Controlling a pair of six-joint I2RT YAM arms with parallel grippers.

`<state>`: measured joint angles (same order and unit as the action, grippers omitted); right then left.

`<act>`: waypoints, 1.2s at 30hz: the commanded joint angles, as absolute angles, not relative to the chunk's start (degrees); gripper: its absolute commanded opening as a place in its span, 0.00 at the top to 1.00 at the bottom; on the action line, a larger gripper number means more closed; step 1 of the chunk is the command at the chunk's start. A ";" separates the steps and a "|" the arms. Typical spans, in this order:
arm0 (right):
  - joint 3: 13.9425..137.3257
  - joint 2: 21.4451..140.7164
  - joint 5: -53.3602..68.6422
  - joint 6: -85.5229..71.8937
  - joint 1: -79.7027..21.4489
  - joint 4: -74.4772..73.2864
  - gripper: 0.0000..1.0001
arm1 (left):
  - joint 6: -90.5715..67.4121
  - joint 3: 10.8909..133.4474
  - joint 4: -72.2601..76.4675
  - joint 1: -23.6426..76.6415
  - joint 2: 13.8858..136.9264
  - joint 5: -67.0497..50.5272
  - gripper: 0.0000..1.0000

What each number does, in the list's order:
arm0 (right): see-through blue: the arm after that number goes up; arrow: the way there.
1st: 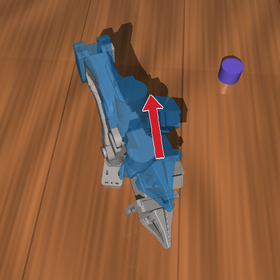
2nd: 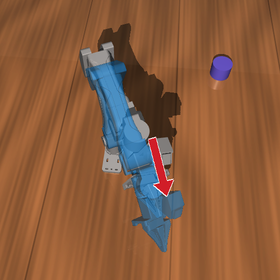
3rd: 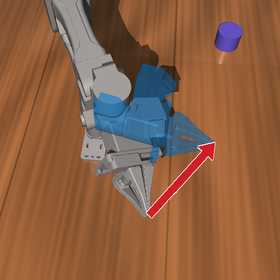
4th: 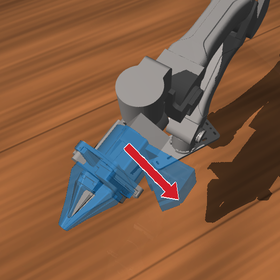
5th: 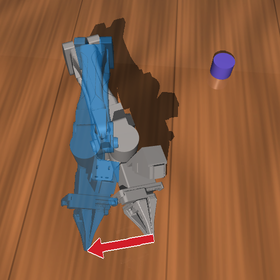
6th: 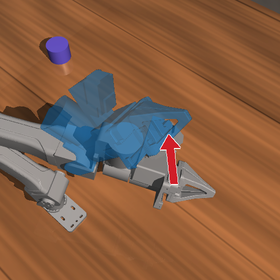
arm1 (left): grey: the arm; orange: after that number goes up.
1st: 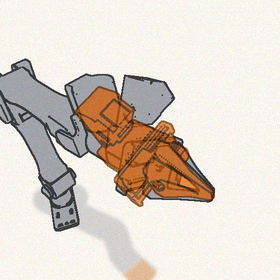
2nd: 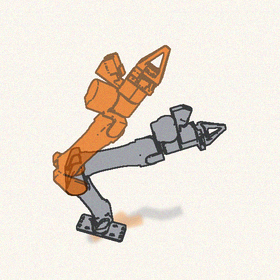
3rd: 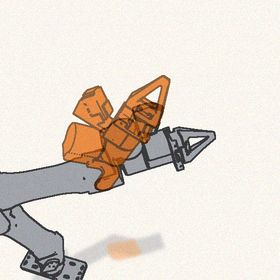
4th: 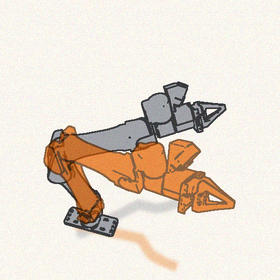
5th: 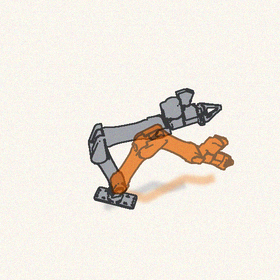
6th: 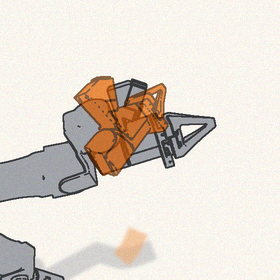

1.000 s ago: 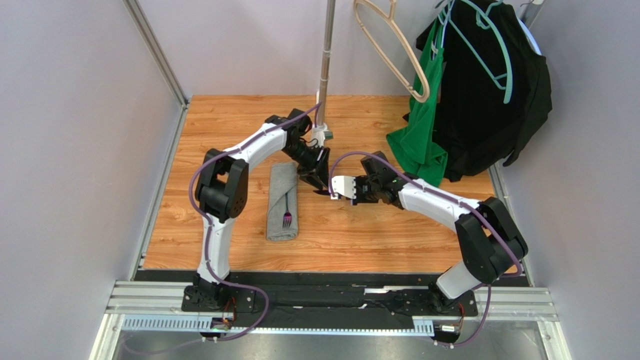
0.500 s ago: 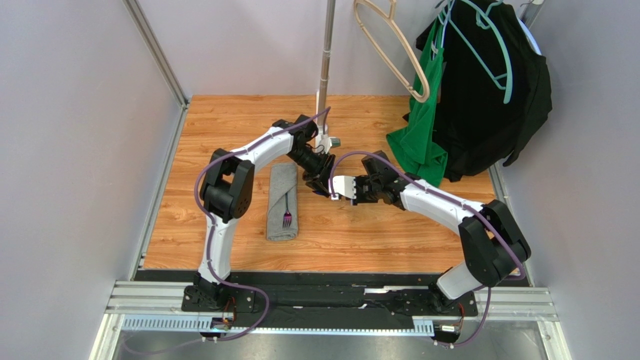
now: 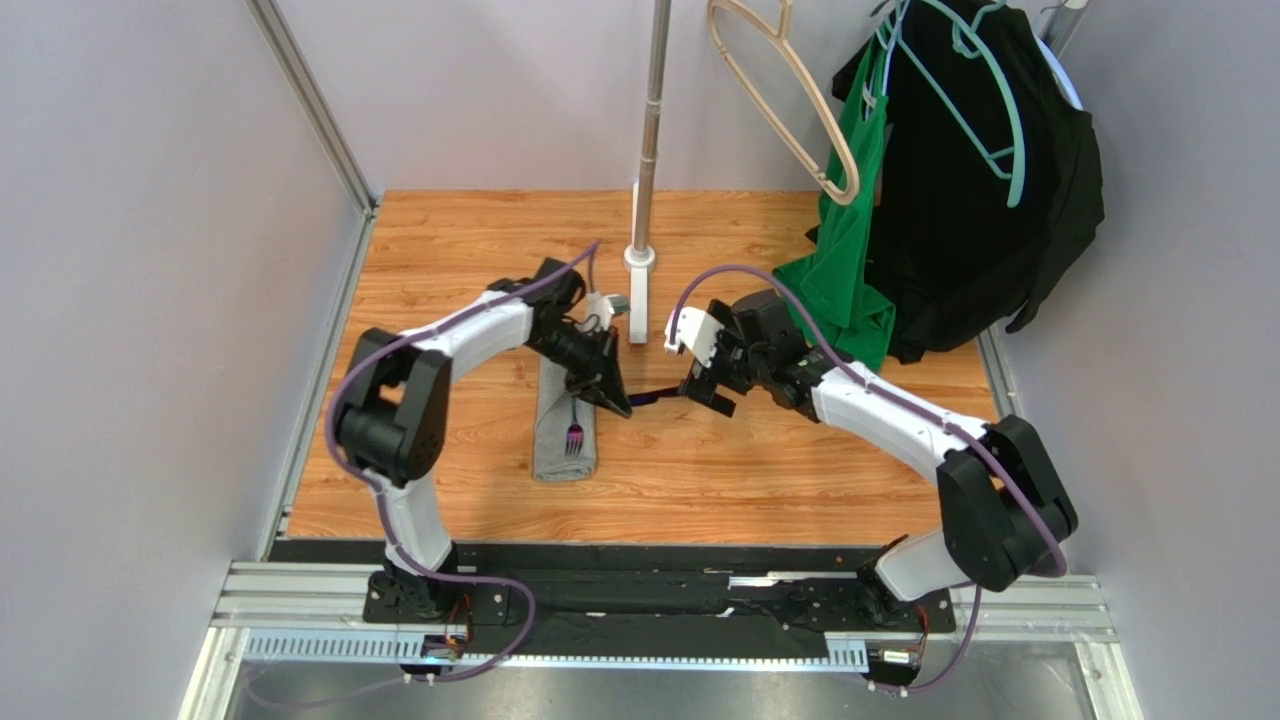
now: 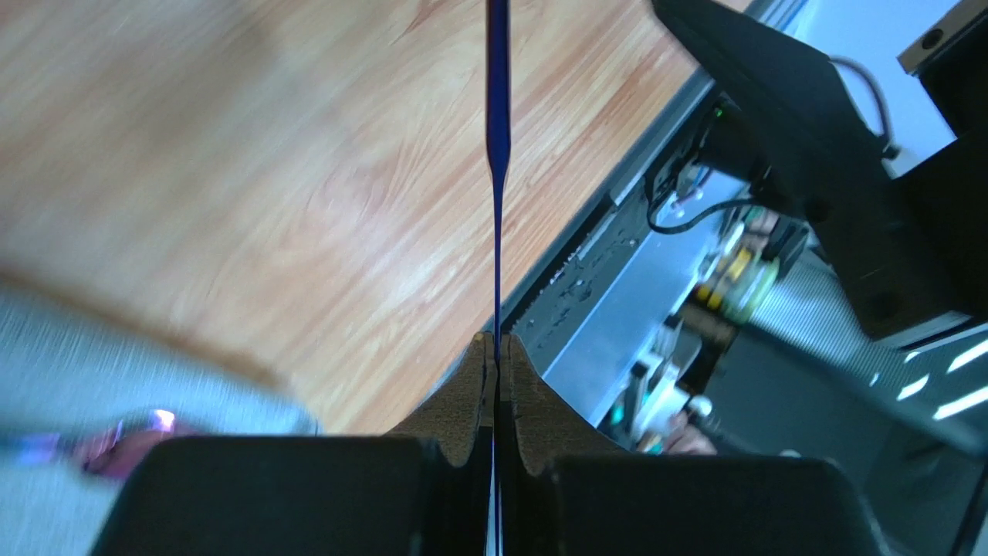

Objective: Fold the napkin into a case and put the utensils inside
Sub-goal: Pass from the right arm to the left, then pass from the left arm to the right

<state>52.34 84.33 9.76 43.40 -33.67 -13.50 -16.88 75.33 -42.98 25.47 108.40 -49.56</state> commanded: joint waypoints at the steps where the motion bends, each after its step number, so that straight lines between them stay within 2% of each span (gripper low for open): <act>1: 55.28 79.46 7.75 16.27 -33.57 -8.26 0.00 | -27.13 66.64 -32.97 22.33 94.86 -49.14 1.00; 4: 62.81 80.32 4.56 -3.96 -32.70 -14.90 0.00 | -33.54 59.52 -28.75 22.24 84.75 -45.54 1.00; 5: 65.80 82.94 8.31 -12.74 -32.09 -22.77 0.00 | -35.49 57.41 -24.82 22.32 78.20 -43.00 1.00; 7: 72.93 85.24 20.32 -19.30 -31.11 -26.62 0.00 | -43.02 50.12 -19.19 22.15 71.14 -40.44 1.00; 8: 73.30 85.43 22.48 -28.21 -31.29 -23.85 0.00 | -45.15 48.10 -15.16 22.24 65.01 -38.08 1.00; 9: 70.78 84.91 29.72 -32.56 -31.29 -19.03 0.00 | -47.09 44.68 -13.46 22.24 62.43 -37.36 1.00; 11: 66.82 83.59 29.54 -47.97 -31.46 -6.15 0.00 | -51.14 42.03 -11.70 22.24 55.24 -33.51 1.00; 13: 61.71 82.53 31.03 -54.99 -32.60 5.05 0.00 | -54.31 38.42 -10.29 22.32 50.65 -31.74 1.00; 18: 59.77 84.19 28.31 -62.47 -38.40 15.98 0.17 | -55.90 36.56 -12.30 22.32 41.23 -27.07 1.00; 21: 59.24 85.16 26.29 -64.06 -41.30 17.83 0.17 | -57.90 35.51 -10.73 22.32 38.76 -26.81 1.00; 23: 58.45 86.13 25.75 -65.47 -42.53 21.44 0.21 | -58.18 35.07 -10.11 22.32 38.58 -27.51 1.00; 25: 58.80 87.79 26.10 -67.40 -42.63 22.84 0.39 | -58.71 34.89 -9.23 22.32 38.59 -28.30 1.00; 26: 59.06 88.24 26.10 -68.02 -42.63 23.55 0.52 | -58.97 34.37 -8.62 22.41 38.41 -28.47 1.00; 28: 59.59 89.29 26.28 -69.34 -42.63 24.08 0.63 | -59.50 34.36 -8.00 22.32 38.06 -28.91 1.00; 30: 60.21 90.96 26.89 -70.48 -42.63 25.22 0.66 | -59.94 34.19 -7.30 22.32 37.79 -29.18 1.00; 31: 60.38 91.58 27.33 -71.27 -42.63 27.57 0.72 | -60.20 34.10 -6.60 22.32 37.53 -29.35 1.00; 32: 60.90 92.97 27.86 -72.67 -42.37 28.21 0.87 | -60.29 34.01 -6.24 22.32 37.53 -29.62 1.00; 34: 61.26 94.48 29.18 -74.00 -42.10 30.74 0.90 | -60.38 34.01 -6.07 22.32 37.27 -30.14 1.00; 35: 61.52 96.31 29.88 -75.48 -41.66 31.54 0.86 | -60.90 33.75 -6.15 22.32 36.83 -29.89 1.00; 36: 61.78 96.85 31.45 -76.37 -41.49 32.68 0.87 | -61.17 33.58 -6.15 22.32 36.48 -29.45 1.00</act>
